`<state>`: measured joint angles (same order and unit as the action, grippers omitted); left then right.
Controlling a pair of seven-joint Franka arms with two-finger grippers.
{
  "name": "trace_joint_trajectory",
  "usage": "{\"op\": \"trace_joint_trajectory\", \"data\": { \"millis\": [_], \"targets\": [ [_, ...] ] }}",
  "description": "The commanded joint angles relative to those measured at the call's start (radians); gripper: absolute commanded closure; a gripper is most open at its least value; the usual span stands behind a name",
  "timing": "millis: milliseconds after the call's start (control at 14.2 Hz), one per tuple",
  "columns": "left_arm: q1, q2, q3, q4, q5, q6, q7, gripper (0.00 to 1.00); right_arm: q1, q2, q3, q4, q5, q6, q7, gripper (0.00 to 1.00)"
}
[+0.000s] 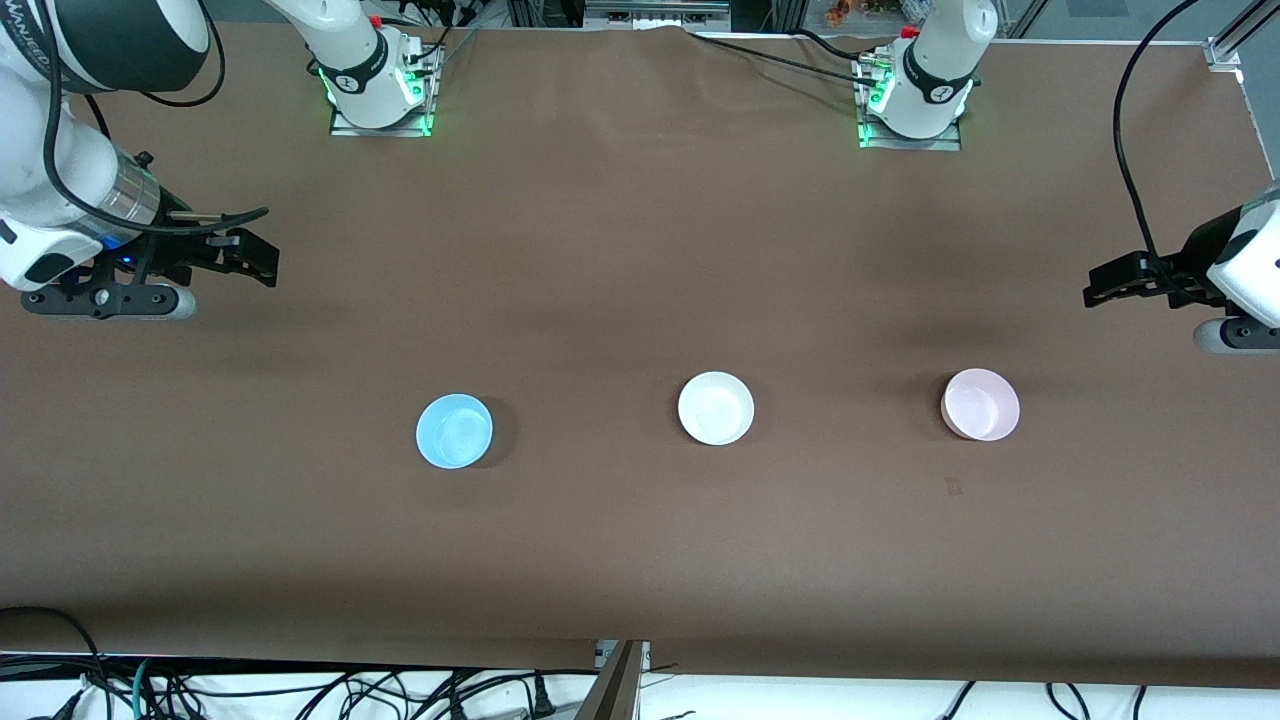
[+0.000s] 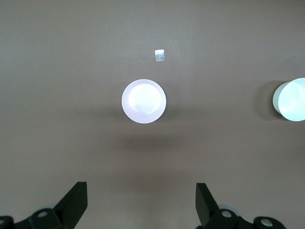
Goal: Stack pink and blue bowls on white bowl
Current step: 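Reach the left gripper toward the pink bowl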
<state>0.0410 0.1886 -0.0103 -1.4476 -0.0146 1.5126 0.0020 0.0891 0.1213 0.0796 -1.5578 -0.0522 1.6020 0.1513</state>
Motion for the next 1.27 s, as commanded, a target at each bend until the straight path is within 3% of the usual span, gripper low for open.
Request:
{"op": "trace_joint_trajectory", "data": {
  "millis": [0, 282, 705, 917, 1199],
  "targets": [
    [0.003, 0.017, 0.01, -0.005, 0.01, -0.003, 0.001, 0.0, -0.015, -0.014, 0.022, -0.004, -0.003, -0.004, 0.011, 0.0],
    [0.017, 0.107, 0.038, -0.043, 0.004, 0.116, 0.003, 0.0, -0.015, -0.014, 0.022, -0.004, -0.002, 0.001, 0.011, 0.0],
    [0.089, 0.327, 0.052, -0.092, -0.152, 0.348, 0.136, 0.0, -0.015, -0.014, 0.02, -0.002, -0.002, 0.004, 0.005, 0.0],
    [0.094, 0.353, 0.098, -0.226, -0.26, 0.553, 0.326, 0.0, -0.015, -0.014, 0.02, -0.002, -0.002, 0.003, 0.004, 0.0],
    [0.094, 0.391, 0.101, -0.261, -0.32, 0.578, 0.343, 0.0, -0.015, -0.014, 0.019, -0.002, -0.002, 0.004, 0.002, 0.0]
  ]
}}
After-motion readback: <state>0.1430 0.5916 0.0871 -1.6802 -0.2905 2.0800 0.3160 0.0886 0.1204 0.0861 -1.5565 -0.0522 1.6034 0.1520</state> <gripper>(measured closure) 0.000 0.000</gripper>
